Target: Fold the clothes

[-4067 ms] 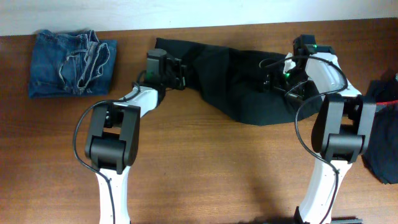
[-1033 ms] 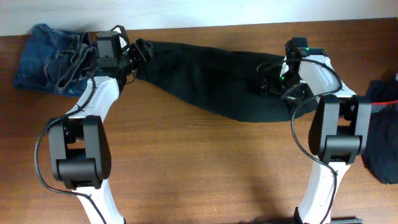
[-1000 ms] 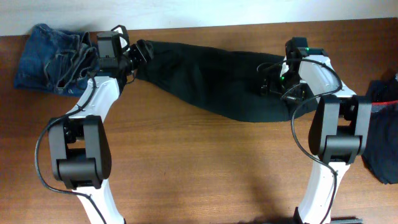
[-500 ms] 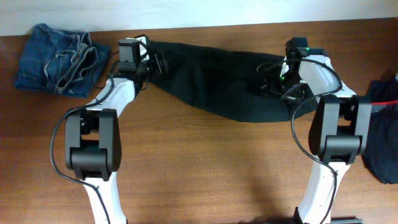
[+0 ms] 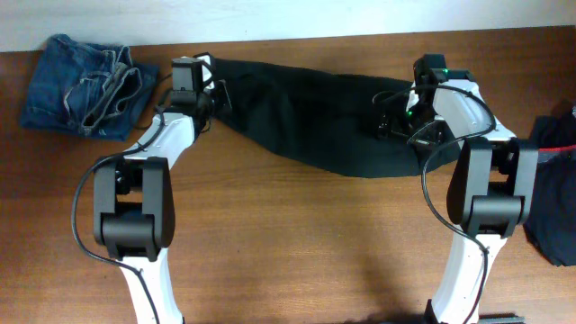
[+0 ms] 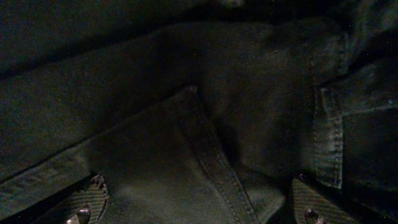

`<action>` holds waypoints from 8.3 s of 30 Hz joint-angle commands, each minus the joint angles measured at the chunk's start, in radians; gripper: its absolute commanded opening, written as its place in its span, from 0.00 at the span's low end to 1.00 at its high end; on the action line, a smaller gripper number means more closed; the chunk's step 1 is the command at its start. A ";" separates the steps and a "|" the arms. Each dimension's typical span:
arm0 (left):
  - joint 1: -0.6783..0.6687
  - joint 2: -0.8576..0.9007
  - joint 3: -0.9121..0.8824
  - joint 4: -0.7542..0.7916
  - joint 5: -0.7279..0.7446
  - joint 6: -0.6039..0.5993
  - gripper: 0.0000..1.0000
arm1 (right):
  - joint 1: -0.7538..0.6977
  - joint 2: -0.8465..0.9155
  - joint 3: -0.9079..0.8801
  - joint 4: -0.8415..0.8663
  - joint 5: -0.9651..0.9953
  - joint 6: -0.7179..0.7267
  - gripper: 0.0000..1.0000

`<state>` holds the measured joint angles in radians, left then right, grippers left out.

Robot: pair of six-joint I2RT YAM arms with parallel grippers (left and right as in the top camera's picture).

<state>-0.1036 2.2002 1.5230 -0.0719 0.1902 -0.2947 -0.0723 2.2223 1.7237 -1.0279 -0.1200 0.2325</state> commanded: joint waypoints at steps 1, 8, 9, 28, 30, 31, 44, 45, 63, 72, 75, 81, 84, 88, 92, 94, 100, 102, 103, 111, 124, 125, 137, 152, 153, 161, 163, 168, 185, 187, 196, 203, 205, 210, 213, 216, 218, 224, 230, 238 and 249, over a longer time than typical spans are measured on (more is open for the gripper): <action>0.055 0.010 0.009 -0.024 -0.015 0.004 0.01 | -0.019 0.010 -0.031 -0.014 0.042 0.012 0.99; 0.145 0.010 0.092 -0.156 -0.016 0.005 0.01 | -0.019 0.010 -0.031 -0.014 0.043 0.012 0.99; 0.153 0.010 0.114 -0.178 -0.016 0.005 0.01 | -0.019 0.010 -0.031 -0.014 0.044 0.012 0.98; 0.190 -0.043 0.280 -0.481 -0.056 0.110 0.99 | -0.021 -0.008 0.185 -0.100 0.268 0.144 0.99; 0.189 -0.062 0.280 -0.499 -0.056 0.110 0.99 | -0.020 -0.008 0.266 -0.158 0.304 0.144 0.99; 0.188 -0.070 0.280 -0.507 -0.056 0.110 0.99 | -0.019 -0.008 0.296 -0.186 0.342 0.145 0.99; -0.079 -0.102 0.280 -0.624 -0.037 0.200 0.82 | -0.019 0.002 0.260 -0.229 0.047 0.006 0.99; -0.099 -0.101 0.280 -0.624 -0.063 0.200 0.78 | -0.019 0.004 0.250 -0.227 0.035 0.007 1.00; -0.218 -0.062 0.281 -0.575 -0.325 0.383 0.94 | -0.003 -0.011 0.094 -0.094 -0.080 -0.278 0.99; -0.014 -0.063 0.283 -0.642 -0.364 0.122 0.99 | 0.196 -0.070 0.158 -0.002 -0.270 -0.468 0.99; 0.053 -0.063 0.283 -0.695 -0.344 0.123 0.99 | 0.279 -0.069 0.158 0.088 -0.325 -0.551 0.99; 0.136 -0.063 0.282 -0.798 -0.344 0.123 0.99 | 0.364 -0.056 0.158 0.249 -0.453 -0.625 0.99; 0.172 -0.063 0.282 -0.841 -0.344 0.123 0.99 | 0.383 -0.033 0.158 0.331 -0.459 -0.625 0.99; 0.205 -0.063 0.280 -0.890 -0.344 0.123 0.99 | 0.380 0.016 0.158 0.376 -0.517 -0.625 0.99; 0.225 -0.063 0.278 -0.893 -0.324 0.123 0.99 | 0.380 0.056 0.158 0.381 -0.520 -0.626 0.99; 0.225 -0.063 0.278 -0.892 -0.306 0.123 0.99 | 0.380 0.076 0.158 0.380 -0.519 -0.635 0.99; 0.225 -0.063 0.278 -0.892 -0.287 0.123 0.99 | 0.373 0.117 0.158 0.382 -0.504 -0.647 0.99; 0.224 -0.063 0.278 -0.892 -0.287 0.123 0.99 | 0.366 0.119 0.158 0.388 -0.497 -0.647 0.99; 0.224 -0.063 0.278 -0.892 -0.287 0.123 0.99 | 0.357 0.119 0.158 0.393 -0.497 -0.647 0.99; 0.224 -0.063 0.278 -0.891 -0.286 0.123 0.99 | 0.313 0.131 0.158 0.366 -0.562 -0.647 0.99; 0.224 -0.063 0.278 -0.891 -0.283 0.123 0.99 | 0.315 0.146 0.143 0.371 -0.584 -0.656 0.89; 0.224 -0.063 0.278 -0.890 -0.283 0.123 0.99 | 0.315 0.153 0.142 0.371 -0.584 -0.656 0.88; 0.224 -0.062 0.278 -0.883 -0.283 0.123 0.99 | 0.315 0.206 0.147 0.372 -0.610 -0.645 0.87; 0.224 -0.062 0.278 -0.884 -0.283 0.123 0.99 | 0.312 0.206 0.326 0.294 -0.602 -0.617 0.59; 0.224 -0.062 0.278 -0.884 -0.283 0.123 0.99 | 0.312 0.206 0.329 0.291 -0.602 -0.617 0.48; 0.224 -0.061 0.278 -0.884 -0.283 0.123 0.99 | 0.312 0.208 0.322 0.222 -0.480 -0.617 0.51; 0.224 -0.061 0.278 -0.884 -0.283 0.123 0.99 | 0.314 0.208 0.307 0.223 -0.481 -0.618 0.52; 0.224 -0.061 0.278 -0.884 -0.283 0.123 0.99 | 0.325 0.211 0.264 0.247 -0.481 -0.621 0.64; 0.224 -0.061 0.278 -0.888 -0.283 0.123 0.99 | 0.330 0.230 0.267 0.273 -0.496 -0.616 0.04; 0.224 -0.061 0.278 -0.888 -0.283 0.123 0.99 | 0.318 0.230 0.293 0.262 -0.493 -0.608 0.04; 0.224 -0.061 0.278 -0.883 -0.283 0.123 0.99 | 0.282 0.230 0.632 0.084 -0.375 -0.605 0.04; 0.224 -0.061 0.278 -0.883 -0.283 0.123 0.99 | 0.296 0.233 0.668 0.127 -0.416 -0.617 0.17; 0.224 -0.061 0.278 -0.880 -0.283 0.123 0.99 | 0.312 0.238 0.667 0.126 -0.423 -0.617 0.55; 0.224 -0.061 0.278 -0.885 -0.283 0.123 0.99 | 0.348 0.238 0.653 0.091 -0.201 -0.562 0.99; 0.224 -0.061 0.278 -0.896 -0.223 0.138 0.99 | 0.328 0.223 0.674 0.038 -0.009 -0.406 0.99; 0.218 -0.061 0.278 -0.895 -0.005 0.253 0.99 | 0.267 0.197 0.709 -0.052 0.124 -0.206 0.99; 0.199 -0.061 0.278 -0.895 0.132 0.352 0.99 | 0.214 0.177 0.721 -0.114 0.132 -0.121 0.99; 0.079 -0.061 0.278 -0.860 0.181 0.435 0.99 | 0.055 0.140 0.723 -0.307 0.006 -0.013 0.99; -0.061 -0.059 0.278 -0.736 0.106 0.467 0.99 | -0.047 0.140 0.720 -0.541 -0.010 -0.018 0.99; -0.105 0.015 0.278 -0.581 0.079 0.415 0.90 | -0.076 0.140 0.560 -0.494 -0.045 -0.132 0.70; -0.105 0.137 0.278 -0.503 0.078 0.417 0.79 | -0.061 0.142 0.294 -0.256 -0.127 -0.216 0.24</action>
<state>-0.2111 2.2875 1.7897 -0.5926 0.2714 0.1272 -0.1360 2.3905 2.0830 -1.3087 -0.2684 0.0238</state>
